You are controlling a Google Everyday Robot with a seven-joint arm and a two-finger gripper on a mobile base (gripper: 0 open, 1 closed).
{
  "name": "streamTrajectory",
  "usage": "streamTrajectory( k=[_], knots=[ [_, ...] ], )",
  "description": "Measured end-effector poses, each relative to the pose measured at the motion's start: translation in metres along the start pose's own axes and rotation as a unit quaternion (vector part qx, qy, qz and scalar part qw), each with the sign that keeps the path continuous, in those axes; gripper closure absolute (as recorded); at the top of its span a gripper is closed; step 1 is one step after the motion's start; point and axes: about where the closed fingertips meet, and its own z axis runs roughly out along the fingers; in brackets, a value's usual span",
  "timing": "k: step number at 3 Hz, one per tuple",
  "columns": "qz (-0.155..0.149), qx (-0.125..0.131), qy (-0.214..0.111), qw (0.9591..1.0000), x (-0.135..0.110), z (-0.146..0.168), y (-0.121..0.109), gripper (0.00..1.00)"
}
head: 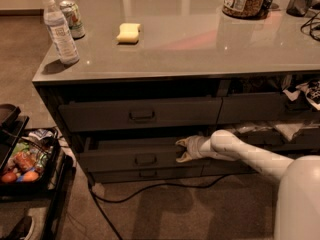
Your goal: Open middle drawer
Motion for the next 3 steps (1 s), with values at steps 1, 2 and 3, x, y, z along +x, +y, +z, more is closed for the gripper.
streamTrajectory(
  k=[1,2,3],
  knots=[
    [-0.008,0.016,-0.009,0.9998,-0.006,-0.003,0.007,1.00],
    [-0.009,0.016,-0.009,0.9998,-0.004,-0.005,0.011,1.00],
    [-0.031,0.029,-0.004,0.9991,-0.006,-0.014,0.007,1.00]
  ],
)
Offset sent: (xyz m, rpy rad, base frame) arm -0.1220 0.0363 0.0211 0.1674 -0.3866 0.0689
